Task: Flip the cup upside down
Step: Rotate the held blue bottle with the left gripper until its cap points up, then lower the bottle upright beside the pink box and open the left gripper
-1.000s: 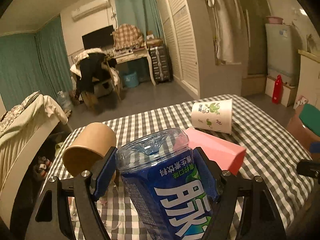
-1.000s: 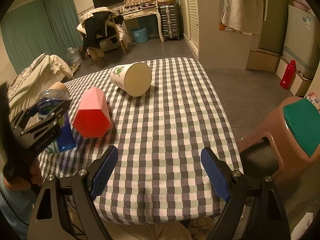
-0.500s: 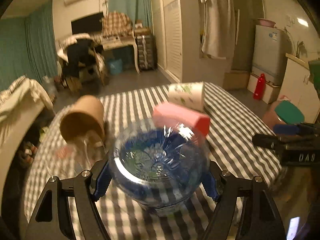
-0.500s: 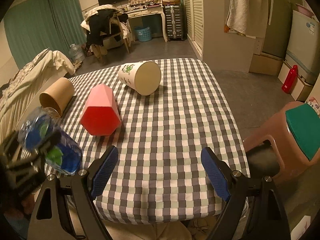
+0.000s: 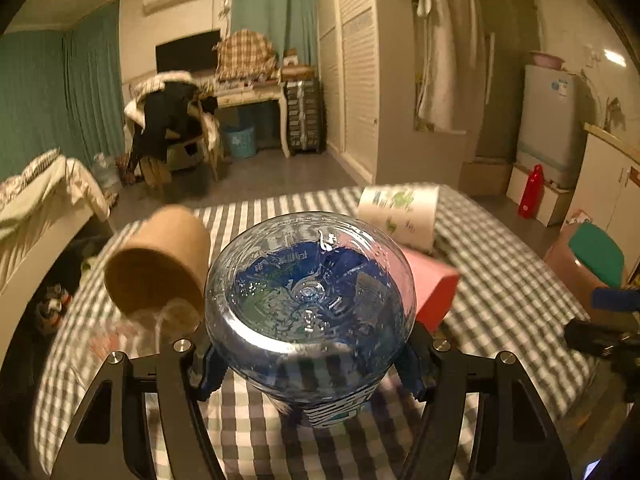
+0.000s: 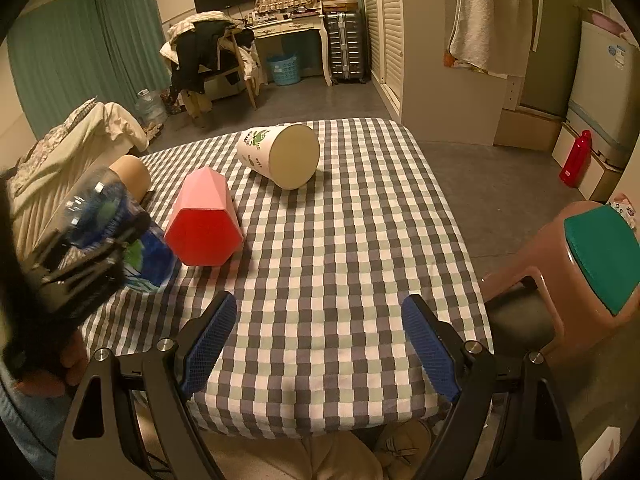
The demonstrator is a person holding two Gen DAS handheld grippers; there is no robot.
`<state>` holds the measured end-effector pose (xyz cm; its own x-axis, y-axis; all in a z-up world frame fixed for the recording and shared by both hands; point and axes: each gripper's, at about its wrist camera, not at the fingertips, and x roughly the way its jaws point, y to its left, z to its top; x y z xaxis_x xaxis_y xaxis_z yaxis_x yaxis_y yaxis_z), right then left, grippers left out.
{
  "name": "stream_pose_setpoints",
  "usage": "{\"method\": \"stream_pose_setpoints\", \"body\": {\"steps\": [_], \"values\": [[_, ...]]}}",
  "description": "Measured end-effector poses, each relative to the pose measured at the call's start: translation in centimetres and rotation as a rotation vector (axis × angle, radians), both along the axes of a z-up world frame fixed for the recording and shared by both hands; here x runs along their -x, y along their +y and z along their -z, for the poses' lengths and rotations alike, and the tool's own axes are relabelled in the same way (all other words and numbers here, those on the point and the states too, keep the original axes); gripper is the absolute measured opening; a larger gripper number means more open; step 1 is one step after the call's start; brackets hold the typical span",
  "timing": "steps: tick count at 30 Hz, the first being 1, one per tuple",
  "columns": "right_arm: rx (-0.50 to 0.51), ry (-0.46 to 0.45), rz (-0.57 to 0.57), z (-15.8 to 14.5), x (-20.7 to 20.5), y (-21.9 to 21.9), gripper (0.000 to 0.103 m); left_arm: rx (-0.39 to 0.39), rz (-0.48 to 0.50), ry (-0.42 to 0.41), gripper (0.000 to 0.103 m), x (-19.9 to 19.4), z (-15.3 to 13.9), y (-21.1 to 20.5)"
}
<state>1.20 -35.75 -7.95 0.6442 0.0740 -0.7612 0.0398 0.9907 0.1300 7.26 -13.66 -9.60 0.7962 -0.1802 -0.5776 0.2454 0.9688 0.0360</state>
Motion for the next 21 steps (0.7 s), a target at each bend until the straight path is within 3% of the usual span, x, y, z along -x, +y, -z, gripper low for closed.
{"method": "stream_pose_setpoints", "body": {"steps": [8, 10, 11, 17, 21], "values": [[0.008, 0.000, 0.002, -0.2, 0.0, 0.2, 0.085, 0.014, 0.040, 0.019, 0.070, 0.2, -0.1, -0.1], [0.010, -0.005, 0.003, -0.4, 0.0, 0.3, 0.085, 0.012, 0.050, 0.028, 0.084, 0.2, -0.4, -0.1], [0.010, -0.006, 0.001, -0.6, 0.0, 0.4, 0.085, 0.007, 0.048, 0.024, 0.087, 0.1, -0.7, -0.2], [0.015, -0.039, 0.004, -2.1, 0.4, 0.9, 0.085, 0.016, 0.066, 0.003, 0.087, 0.9, -2.7, -0.3], [0.022, -0.086, 0.024, -3.6, 1.5, 1.1, 0.085, 0.063, 0.057, -0.021, 0.087, 2.0, -4.8, 0.8]]}}
